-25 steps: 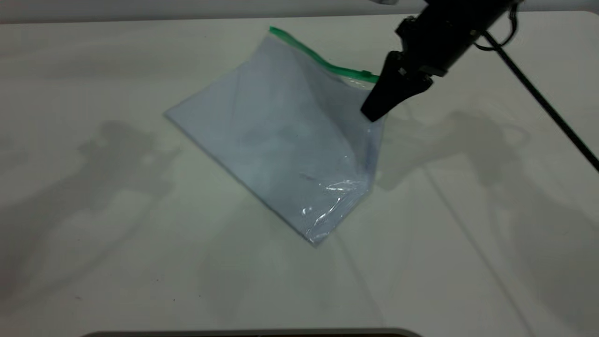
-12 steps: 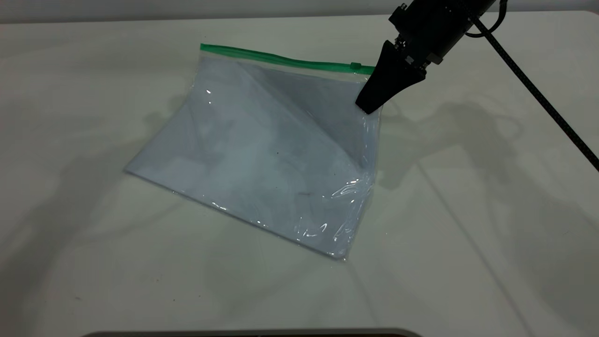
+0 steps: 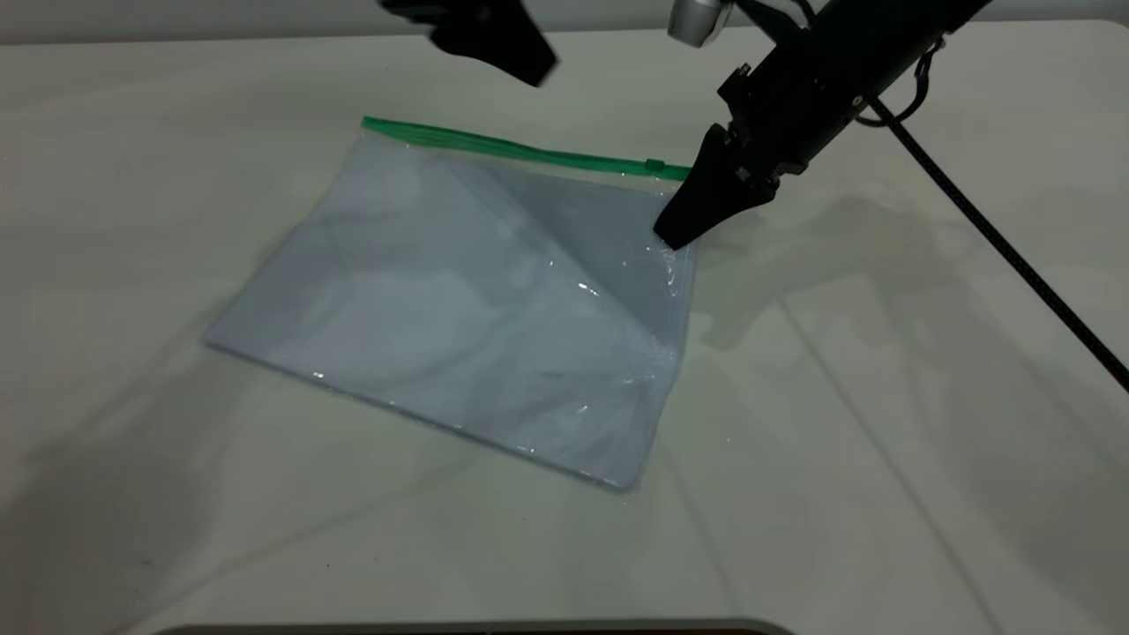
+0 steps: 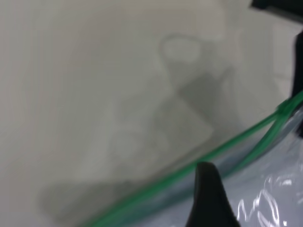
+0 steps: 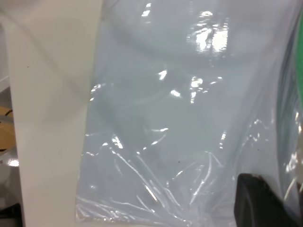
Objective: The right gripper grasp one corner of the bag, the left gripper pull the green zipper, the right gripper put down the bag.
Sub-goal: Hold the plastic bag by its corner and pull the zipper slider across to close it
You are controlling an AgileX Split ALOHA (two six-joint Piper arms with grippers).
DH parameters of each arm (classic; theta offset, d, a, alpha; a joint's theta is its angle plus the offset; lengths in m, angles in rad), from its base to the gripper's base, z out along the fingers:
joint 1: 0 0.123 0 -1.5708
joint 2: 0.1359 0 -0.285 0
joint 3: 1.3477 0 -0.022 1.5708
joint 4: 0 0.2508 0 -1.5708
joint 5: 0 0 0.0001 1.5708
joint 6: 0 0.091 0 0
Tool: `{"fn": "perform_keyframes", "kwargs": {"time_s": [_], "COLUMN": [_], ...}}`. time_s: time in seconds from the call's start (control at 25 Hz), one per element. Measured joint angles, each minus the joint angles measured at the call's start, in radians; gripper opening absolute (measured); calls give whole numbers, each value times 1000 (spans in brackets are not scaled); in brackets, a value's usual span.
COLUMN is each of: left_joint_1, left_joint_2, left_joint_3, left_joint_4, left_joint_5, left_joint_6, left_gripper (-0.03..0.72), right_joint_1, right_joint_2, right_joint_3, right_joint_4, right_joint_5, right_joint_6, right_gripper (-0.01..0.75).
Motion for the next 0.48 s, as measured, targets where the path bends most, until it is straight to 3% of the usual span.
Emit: {"fn": "perform_keyframes", "kwargs": {"time_s": [0.2,0.48], "left_joint_1": [-44,-57], "left_joint_2": [79,104], "left_joint_3": [-112,-129], "left_joint_4": [2,3], "left_joint_5": [75,92], "left_joint_6": [133,190], "left_gripper": [545,545], "right_joint_1": [0,0], "right_joint_2": [1,1], "right_joint_3": [-17,-28], "right_joint_4": [45,75], "right_joint_5": [-3,0], "right_joint_6": [-19,-21], "right_gripper": [33,33]}}
